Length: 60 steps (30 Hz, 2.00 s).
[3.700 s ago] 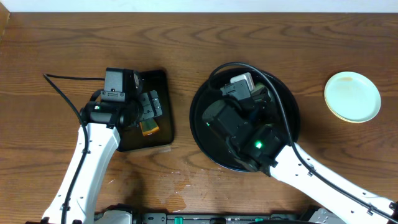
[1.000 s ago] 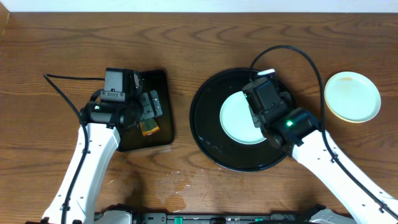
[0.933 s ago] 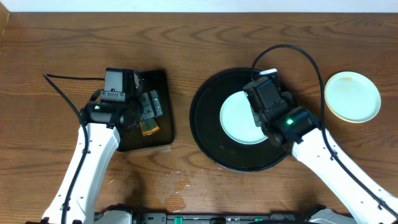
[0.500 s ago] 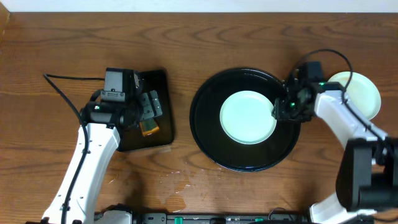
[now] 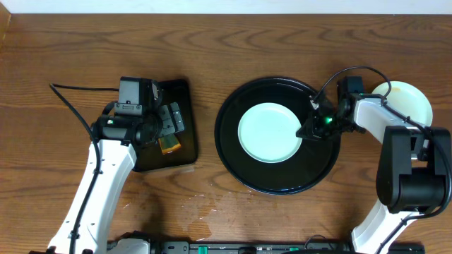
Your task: Clean dirty plates on tray and stack at the side
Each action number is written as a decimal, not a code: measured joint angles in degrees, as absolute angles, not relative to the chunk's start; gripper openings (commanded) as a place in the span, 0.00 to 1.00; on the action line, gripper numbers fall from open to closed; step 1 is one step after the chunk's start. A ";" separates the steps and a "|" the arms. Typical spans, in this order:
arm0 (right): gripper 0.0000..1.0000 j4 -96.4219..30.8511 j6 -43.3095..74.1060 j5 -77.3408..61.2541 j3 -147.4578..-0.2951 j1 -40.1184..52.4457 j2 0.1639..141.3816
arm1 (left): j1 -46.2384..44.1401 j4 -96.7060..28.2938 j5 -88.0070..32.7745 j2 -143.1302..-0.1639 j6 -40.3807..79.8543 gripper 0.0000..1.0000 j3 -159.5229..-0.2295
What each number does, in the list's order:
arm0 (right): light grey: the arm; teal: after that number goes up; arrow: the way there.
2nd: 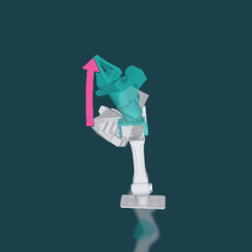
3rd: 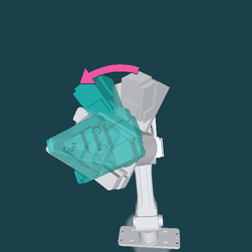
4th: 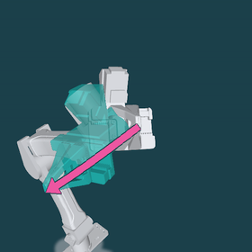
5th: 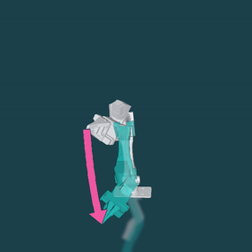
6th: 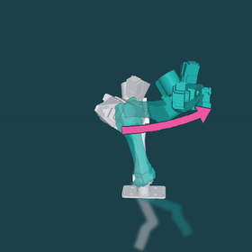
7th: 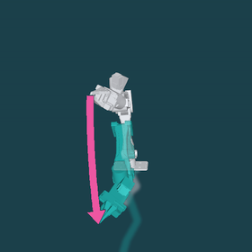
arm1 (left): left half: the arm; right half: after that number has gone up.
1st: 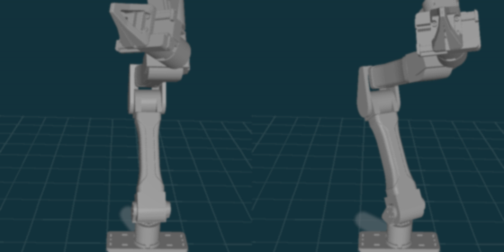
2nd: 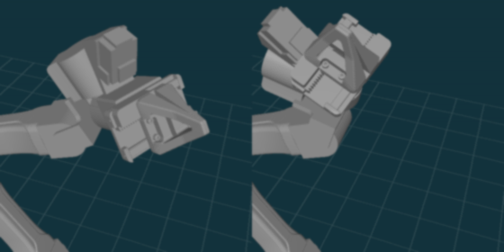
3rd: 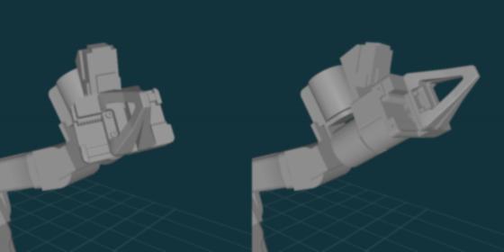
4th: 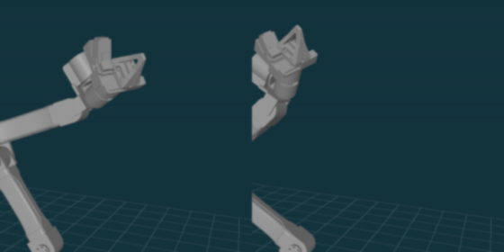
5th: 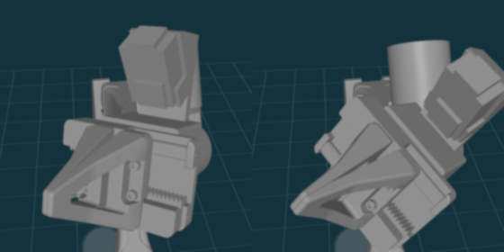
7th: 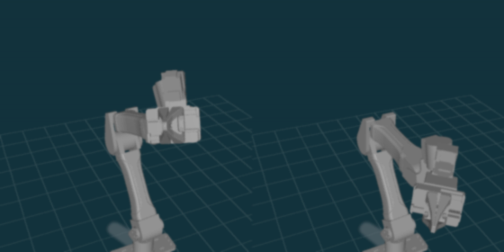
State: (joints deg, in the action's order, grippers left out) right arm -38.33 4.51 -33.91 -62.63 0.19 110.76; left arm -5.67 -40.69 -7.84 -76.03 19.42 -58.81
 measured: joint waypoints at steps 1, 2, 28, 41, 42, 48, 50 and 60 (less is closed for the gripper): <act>0.01 -38.37 4.56 -32.56 -62.59 0.34 110.10 | -5.67 -40.71 -7.84 -76.03 19.42 0.92 -58.81; 0.01 -38.52 4.67 -31.20 -62.50 0.34 109.01 | -5.67 -40.71 -7.84 -76.03 19.42 0.92 -58.81; 0.01 -43.35 11.64 38.06 -62.24 37.89 69.73 | -5.67 -40.71 -7.84 -76.03 19.42 0.92 -58.81; 0.01 -43.64 11.75 54.00 -62.24 46.59 69.80 | -5.67 -40.71 -7.84 -76.03 19.42 0.92 -58.81; 0.01 -43.66 11.75 54.26 -62.24 46.59 69.80 | -5.67 -40.71 -7.84 -76.03 19.42 0.92 -58.81; 0.01 -43.64 11.75 55.07 -62.24 46.59 69.80 | -5.67 -40.71 -7.84 -76.03 19.42 0.92 -58.81; 0.01 -43.64 11.73 55.13 -62.24 46.59 69.80 | -5.67 -40.71 -7.84 -76.03 19.42 0.92 -58.81; 0.01 -43.64 11.51 55.13 -62.24 46.59 69.80 | -5.67 -40.71 -7.84 -76.03 19.42 0.92 -58.81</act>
State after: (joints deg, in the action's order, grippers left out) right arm -43.64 11.51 55.13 -62.24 46.59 69.80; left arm -5.67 -40.71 -7.84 -76.03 19.42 -58.81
